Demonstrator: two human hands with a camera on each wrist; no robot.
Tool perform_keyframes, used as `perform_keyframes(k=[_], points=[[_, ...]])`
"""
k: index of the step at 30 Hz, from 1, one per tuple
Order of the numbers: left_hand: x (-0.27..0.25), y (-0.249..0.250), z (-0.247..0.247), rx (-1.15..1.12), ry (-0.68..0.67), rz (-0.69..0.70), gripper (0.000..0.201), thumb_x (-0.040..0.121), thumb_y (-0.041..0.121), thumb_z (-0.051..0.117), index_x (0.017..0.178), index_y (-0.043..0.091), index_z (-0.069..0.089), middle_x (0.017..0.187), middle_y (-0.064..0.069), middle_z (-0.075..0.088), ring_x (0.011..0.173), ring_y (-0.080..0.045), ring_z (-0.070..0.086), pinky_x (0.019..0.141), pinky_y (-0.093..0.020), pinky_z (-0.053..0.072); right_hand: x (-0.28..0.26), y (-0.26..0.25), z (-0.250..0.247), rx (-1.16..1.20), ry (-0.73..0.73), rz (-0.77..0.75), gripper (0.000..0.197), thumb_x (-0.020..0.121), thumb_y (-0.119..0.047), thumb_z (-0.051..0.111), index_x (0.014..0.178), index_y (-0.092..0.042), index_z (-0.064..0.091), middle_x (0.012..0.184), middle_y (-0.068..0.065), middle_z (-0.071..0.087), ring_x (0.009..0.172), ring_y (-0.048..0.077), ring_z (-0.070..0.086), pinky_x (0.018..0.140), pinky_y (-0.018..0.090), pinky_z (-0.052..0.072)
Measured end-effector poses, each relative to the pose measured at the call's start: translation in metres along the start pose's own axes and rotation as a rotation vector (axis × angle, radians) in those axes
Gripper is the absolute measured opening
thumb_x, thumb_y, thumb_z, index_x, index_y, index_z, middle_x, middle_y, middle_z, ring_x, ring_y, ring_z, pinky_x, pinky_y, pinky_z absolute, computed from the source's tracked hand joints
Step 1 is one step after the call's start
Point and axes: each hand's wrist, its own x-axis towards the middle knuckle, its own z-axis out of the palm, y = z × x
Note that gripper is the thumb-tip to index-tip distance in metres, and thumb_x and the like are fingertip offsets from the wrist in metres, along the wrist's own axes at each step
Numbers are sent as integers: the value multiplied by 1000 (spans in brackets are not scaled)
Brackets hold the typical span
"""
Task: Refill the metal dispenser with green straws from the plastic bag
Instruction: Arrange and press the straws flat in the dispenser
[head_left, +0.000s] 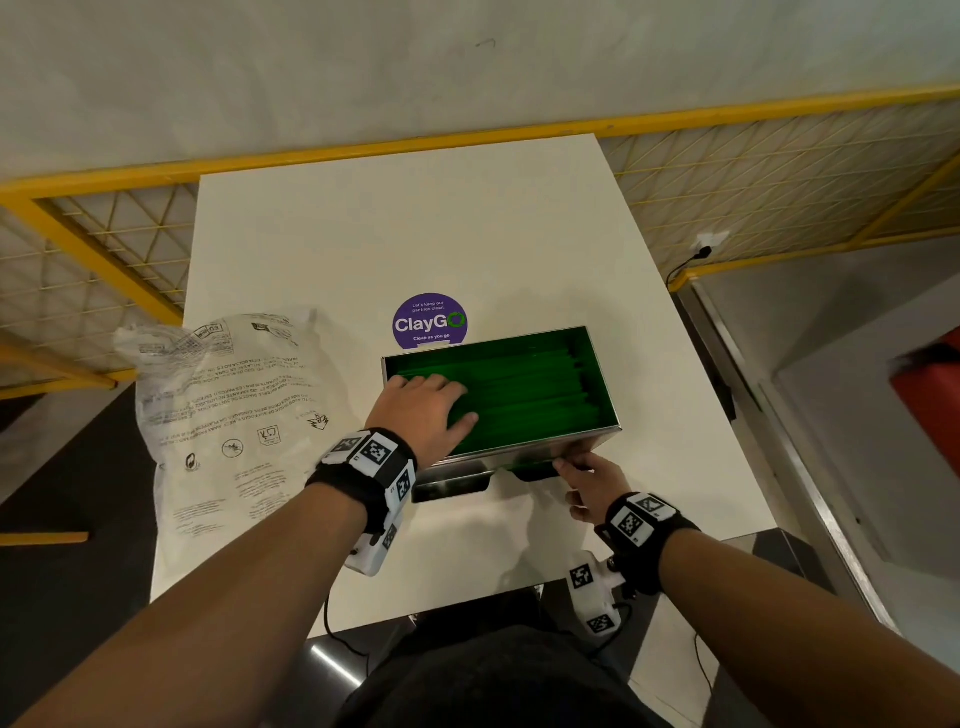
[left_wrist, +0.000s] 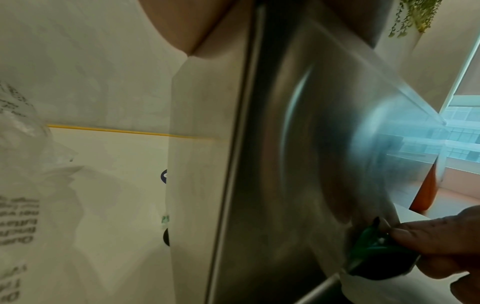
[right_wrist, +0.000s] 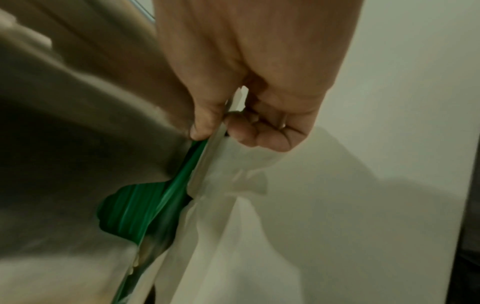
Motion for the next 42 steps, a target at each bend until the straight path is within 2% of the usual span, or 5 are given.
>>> perform_keyframes(k=[20, 31, 34, 39, 42], points=[[0, 1, -2, -17, 25, 6, 51, 94, 54, 32, 137, 27, 41, 134, 3, 50, 120, -18, 49, 97, -35, 30, -29, -21, -76, -131, 168, -102, 16, 91, -1, 58, 75, -2, 56, 65, 16, 56, 52, 23, 50, 38, 21, 48], [-8, -2, -23, -372, -47, 11, 46, 97, 45, 40, 139, 26, 40, 141, 1, 45, 126, -17, 45, 104, -33, 33, -189, -125, -161, -524, 158, -549, 11, 78, -23, 66, 72, -16, 70, 63, 11, 68, 54, 19, 63, 52, 28, 54], [-16, -7, -48, -531, 74, 28, 38, 98, 34, 43, 133, 21, 49, 133, 0, 54, 121, -15, 50, 96, -23, 35, -213, -153, -160, -372, 107, -617, 10, 64, -28, 67, 69, -21, 72, 60, 10, 68, 46, 10, 60, 44, 15, 49], [-27, -18, -88, -779, 360, -43, 32, 101, 30, 39, 123, 18, 58, 118, 0, 63, 108, -16, 56, 87, -24, 40, -161, -176, -109, -212, 7, -569, 15, 86, -4, 59, 72, -9, 62, 51, 1, 62, 43, 6, 58, 42, 12, 45], [-26, -9, -89, -708, 313, -9, 39, 98, 38, 41, 129, 18, 53, 124, -1, 59, 112, -15, 53, 90, -24, 39, -112, -177, -60, -308, -25, -438, 8, 88, -6, 62, 80, -4, 62, 65, 10, 63, 48, 13, 59, 46, 18, 49]])
